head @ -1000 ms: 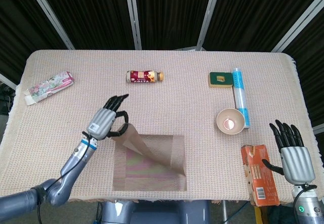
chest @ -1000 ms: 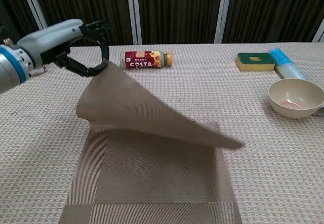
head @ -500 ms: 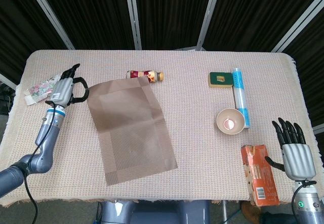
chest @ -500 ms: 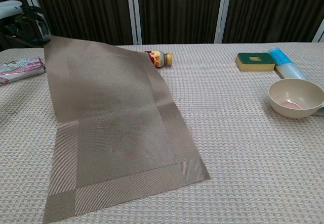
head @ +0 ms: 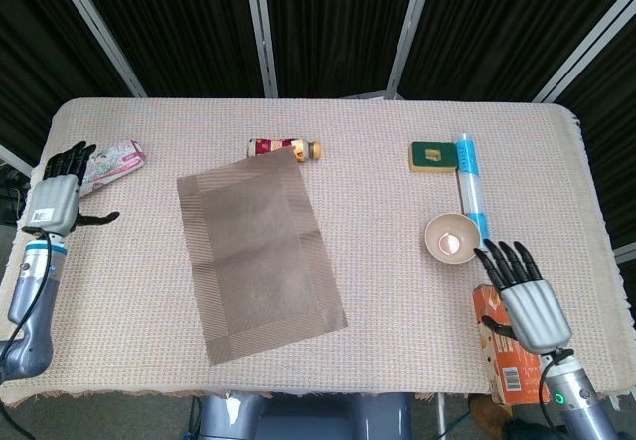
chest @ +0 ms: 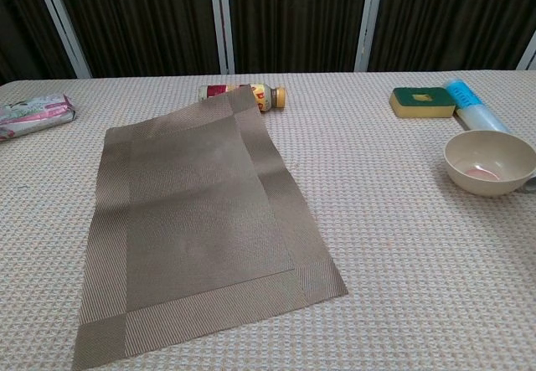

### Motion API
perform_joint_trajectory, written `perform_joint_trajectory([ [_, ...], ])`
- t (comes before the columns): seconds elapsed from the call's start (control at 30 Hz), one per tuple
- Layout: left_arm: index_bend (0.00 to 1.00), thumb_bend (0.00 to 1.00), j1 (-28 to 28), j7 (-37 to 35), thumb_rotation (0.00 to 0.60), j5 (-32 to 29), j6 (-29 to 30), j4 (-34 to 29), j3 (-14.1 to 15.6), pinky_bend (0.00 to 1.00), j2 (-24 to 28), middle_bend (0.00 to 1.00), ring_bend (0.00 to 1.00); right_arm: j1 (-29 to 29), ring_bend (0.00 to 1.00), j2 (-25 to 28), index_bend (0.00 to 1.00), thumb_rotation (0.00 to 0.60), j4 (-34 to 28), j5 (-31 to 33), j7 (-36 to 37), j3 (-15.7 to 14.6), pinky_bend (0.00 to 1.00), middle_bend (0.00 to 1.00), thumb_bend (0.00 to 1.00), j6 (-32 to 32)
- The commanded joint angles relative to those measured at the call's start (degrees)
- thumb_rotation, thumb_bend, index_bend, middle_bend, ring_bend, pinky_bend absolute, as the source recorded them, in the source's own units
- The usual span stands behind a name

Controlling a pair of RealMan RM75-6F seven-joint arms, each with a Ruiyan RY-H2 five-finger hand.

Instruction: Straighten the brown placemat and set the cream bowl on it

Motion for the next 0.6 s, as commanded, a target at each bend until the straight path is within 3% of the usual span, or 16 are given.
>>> perform_joint_trajectory([
  [0.03,0.00,0.00,5.15,6.42,0.600,-0.93,5.29,-8.59,2.62,0.00,5.32,0.00,0.00,5.90,0.00,0.16,0.06,0.600,-1.04,-3.81,-0.61,-0.33,0.00,0.00,0.00,-6.86],
  [0.4,0.00,0.00,12.17,9.98,0.600,1.26,17.10,-17.90,5.73,0.00,7.41,0.00,0.00,19.49,0.00,-9.45,0.14,0.600,1.48,-4.70,0.72,1.07,0.00,0.00,0.00,-24.44],
  [0.6,0.00,0.00,13.36,10.73,0.600,3.24,19.17,-18.39,6.89,0.00,7.43,0.00,0.00,22.56,0.00,-15.23,0.16,0.600,4.44,-4.01,-0.88,0.75,0.00,0.00,0.00,-28.33],
])
